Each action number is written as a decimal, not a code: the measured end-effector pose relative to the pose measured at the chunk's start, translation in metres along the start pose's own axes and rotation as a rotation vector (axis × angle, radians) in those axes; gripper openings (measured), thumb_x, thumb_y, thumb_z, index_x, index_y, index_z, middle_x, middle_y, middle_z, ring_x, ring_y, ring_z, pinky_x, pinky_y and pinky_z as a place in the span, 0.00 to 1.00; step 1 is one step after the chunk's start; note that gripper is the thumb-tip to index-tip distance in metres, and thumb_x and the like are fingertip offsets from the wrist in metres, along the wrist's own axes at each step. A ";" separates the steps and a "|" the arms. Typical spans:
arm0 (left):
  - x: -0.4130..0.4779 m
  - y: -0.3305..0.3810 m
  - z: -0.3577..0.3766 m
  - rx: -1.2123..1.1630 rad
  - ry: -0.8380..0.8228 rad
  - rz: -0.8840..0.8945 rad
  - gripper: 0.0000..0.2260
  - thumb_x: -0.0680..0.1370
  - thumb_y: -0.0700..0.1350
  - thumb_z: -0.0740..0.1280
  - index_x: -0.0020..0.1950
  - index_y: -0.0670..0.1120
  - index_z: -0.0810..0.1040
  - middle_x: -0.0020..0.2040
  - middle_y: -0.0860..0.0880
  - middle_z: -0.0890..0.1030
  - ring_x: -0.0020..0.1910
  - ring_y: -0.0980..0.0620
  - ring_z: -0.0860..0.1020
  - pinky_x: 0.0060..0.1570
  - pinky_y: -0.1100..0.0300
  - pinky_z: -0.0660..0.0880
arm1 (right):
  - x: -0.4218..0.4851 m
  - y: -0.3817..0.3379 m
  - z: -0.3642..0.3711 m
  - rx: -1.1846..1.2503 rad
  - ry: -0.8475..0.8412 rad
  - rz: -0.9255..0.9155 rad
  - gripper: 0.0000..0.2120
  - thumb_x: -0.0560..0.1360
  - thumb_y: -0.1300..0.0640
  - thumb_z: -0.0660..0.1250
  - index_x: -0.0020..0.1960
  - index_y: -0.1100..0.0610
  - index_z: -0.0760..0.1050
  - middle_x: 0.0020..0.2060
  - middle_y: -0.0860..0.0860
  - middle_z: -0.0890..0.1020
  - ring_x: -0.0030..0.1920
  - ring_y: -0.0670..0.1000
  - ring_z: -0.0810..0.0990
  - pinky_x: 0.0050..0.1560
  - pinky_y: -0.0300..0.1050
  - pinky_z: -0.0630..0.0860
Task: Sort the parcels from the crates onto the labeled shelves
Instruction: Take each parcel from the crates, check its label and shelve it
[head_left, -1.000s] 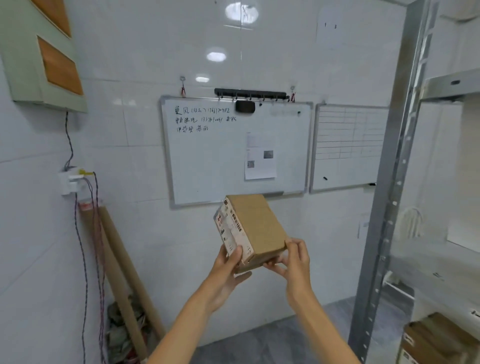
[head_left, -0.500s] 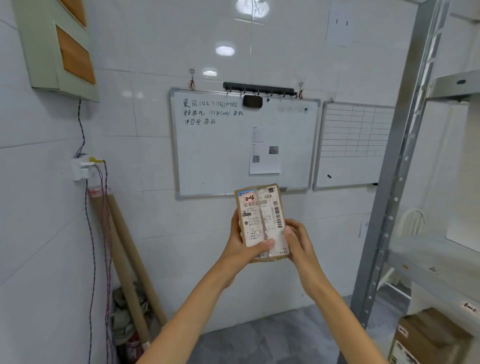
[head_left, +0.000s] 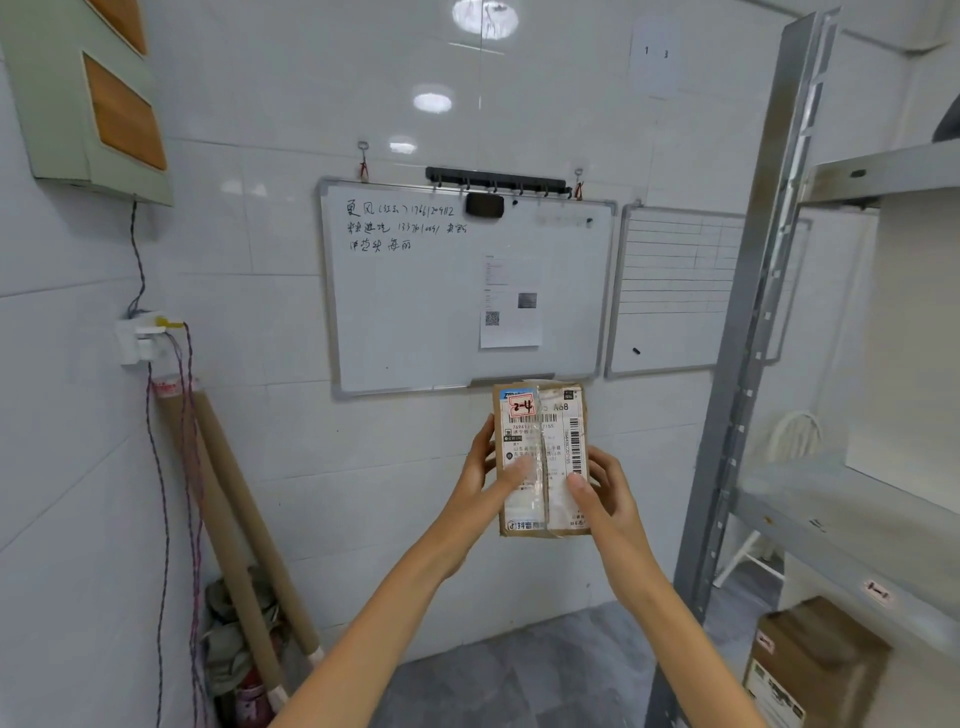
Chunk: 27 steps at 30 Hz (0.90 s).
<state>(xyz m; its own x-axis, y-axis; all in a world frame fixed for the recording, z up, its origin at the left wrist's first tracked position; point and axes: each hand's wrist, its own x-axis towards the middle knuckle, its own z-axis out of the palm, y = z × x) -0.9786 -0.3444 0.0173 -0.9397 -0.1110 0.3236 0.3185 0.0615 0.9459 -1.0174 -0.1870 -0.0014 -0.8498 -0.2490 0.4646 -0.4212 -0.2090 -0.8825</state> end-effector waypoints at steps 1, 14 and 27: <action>0.002 0.001 0.004 0.019 0.005 -0.009 0.34 0.70 0.59 0.67 0.74 0.58 0.58 0.70 0.52 0.68 0.67 0.54 0.71 0.60 0.55 0.76 | -0.003 -0.001 -0.006 -0.006 0.016 -0.001 0.19 0.69 0.46 0.67 0.60 0.43 0.70 0.58 0.46 0.79 0.60 0.48 0.77 0.53 0.46 0.80; 0.011 0.001 0.113 -0.035 -0.203 0.073 0.26 0.69 0.59 0.68 0.65 0.53 0.70 0.63 0.54 0.76 0.61 0.54 0.76 0.57 0.53 0.78 | -0.055 -0.037 -0.108 -0.174 0.293 -0.002 0.21 0.68 0.44 0.68 0.60 0.42 0.70 0.59 0.47 0.78 0.61 0.50 0.77 0.59 0.55 0.77; -0.021 0.028 0.225 -0.310 -0.717 0.076 0.12 0.80 0.48 0.58 0.63 0.56 0.72 0.56 0.59 0.80 0.55 0.63 0.78 0.47 0.68 0.77 | -0.163 -0.104 -0.158 -0.381 0.784 -0.104 0.21 0.72 0.46 0.69 0.62 0.48 0.71 0.58 0.48 0.80 0.59 0.50 0.79 0.58 0.53 0.78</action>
<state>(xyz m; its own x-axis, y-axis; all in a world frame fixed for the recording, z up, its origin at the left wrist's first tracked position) -0.9780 -0.1176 0.0315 -0.7316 0.5561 0.3943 0.3066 -0.2481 0.9189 -0.8854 0.0250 0.0028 -0.7147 0.5047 0.4842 -0.4672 0.1707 -0.8675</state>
